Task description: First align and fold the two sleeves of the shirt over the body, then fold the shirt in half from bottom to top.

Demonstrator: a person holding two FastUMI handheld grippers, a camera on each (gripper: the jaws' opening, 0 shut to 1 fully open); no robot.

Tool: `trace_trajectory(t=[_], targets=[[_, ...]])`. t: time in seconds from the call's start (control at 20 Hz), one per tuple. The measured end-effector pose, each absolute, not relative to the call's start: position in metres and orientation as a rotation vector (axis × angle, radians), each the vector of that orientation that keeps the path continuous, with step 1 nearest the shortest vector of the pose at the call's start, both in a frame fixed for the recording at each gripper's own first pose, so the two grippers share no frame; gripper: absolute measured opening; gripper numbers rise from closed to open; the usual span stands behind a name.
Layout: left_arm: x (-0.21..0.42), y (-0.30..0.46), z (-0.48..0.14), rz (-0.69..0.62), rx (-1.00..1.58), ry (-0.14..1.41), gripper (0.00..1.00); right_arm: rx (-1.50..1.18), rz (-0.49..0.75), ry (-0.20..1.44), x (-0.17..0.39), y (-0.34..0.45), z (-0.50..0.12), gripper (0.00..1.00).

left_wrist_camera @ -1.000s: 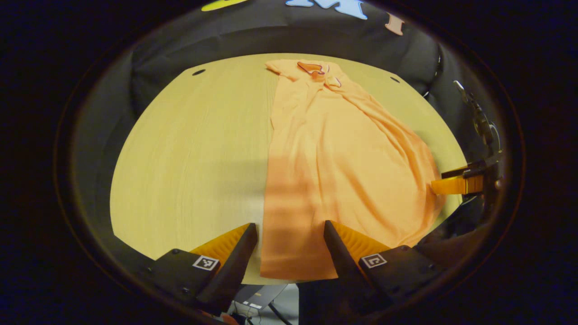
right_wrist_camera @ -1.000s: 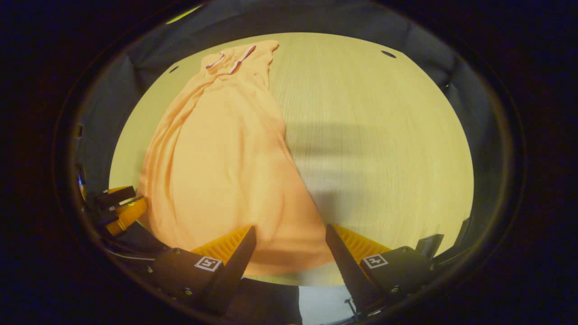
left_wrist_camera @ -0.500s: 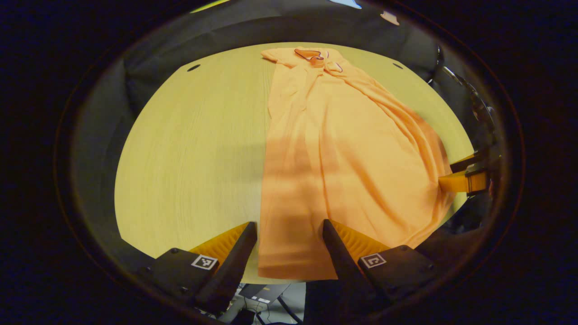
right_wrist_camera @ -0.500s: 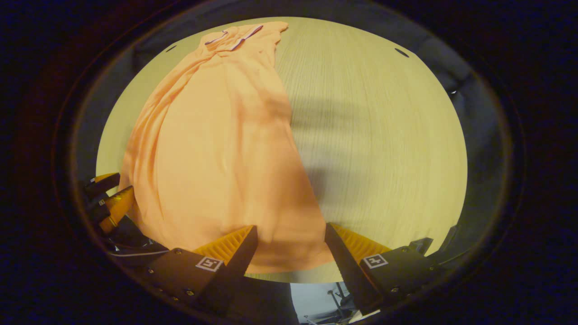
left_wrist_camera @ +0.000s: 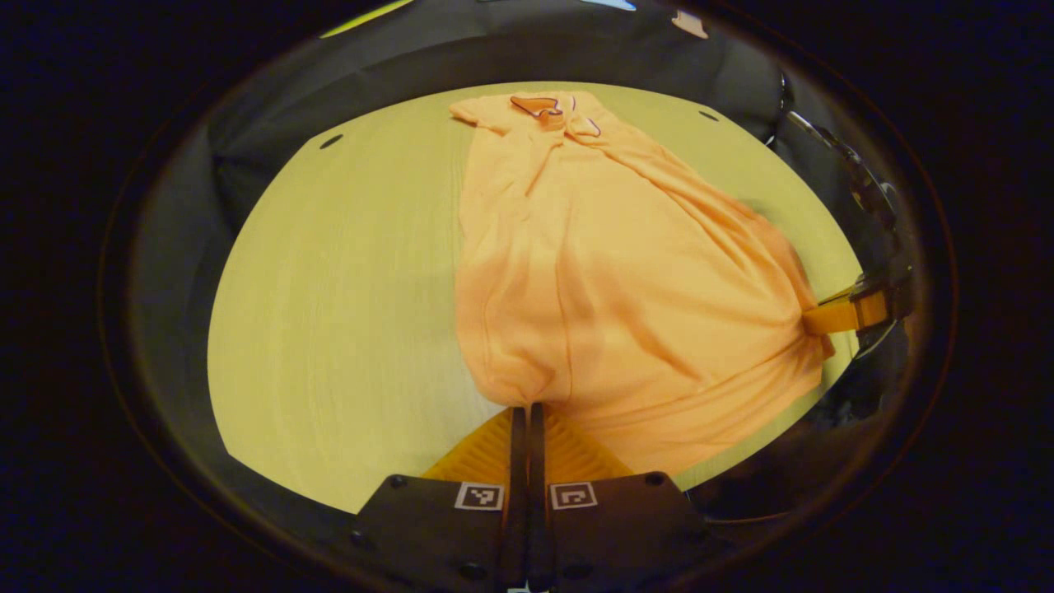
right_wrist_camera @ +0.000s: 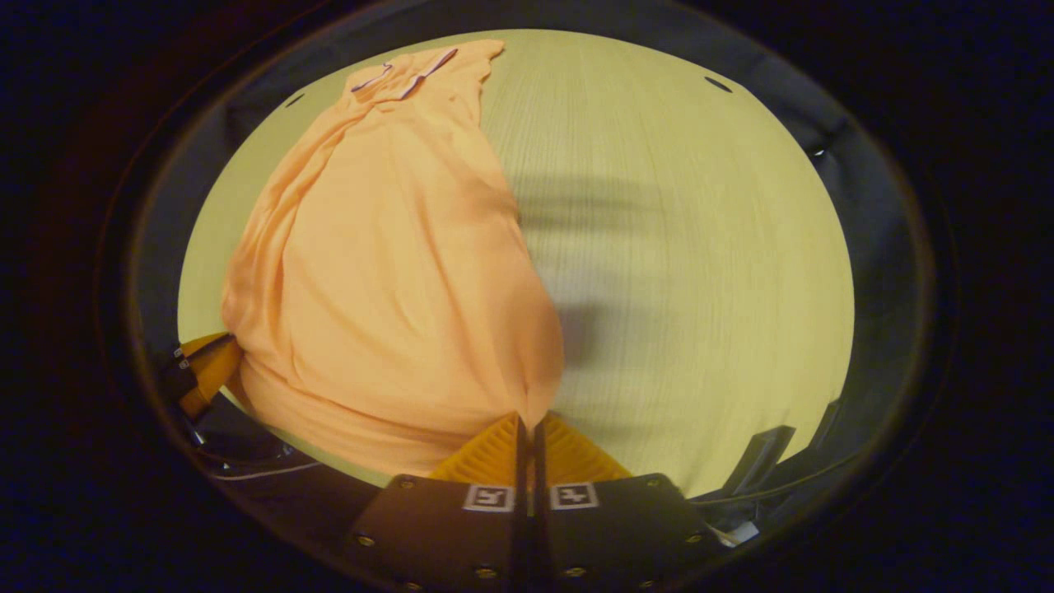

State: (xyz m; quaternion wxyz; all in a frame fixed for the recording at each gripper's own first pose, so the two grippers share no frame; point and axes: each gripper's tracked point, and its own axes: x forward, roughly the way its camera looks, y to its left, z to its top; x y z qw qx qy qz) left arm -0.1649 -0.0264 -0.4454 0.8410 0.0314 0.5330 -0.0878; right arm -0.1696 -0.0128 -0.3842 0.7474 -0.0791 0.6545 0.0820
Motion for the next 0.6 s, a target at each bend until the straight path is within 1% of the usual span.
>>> trace_trajectory(t=[0.05,0.3,0.45,0.6], targets=[[-0.164,-0.026,-0.446,-0.186,0.066,1.127,0.06,-0.174,0.183,1.423,-0.17,-0.012,-0.395,0.0],[-0.162,-0.021,-0.439,-0.171,0.07,1.113,0.06,-0.112,0.191,1.414,-0.171,-0.008,-0.391,0.0],[-0.146,-0.019,-0.418,-0.142,0.007,1.079,0.06,-0.051,0.189,1.385,-0.162,-0.003,-0.377,0.0],[-0.123,-0.017,-0.395,-0.117,-0.047,1.039,0.06,-0.017,0.186,1.323,-0.137,0.0,-0.352,0.0]])
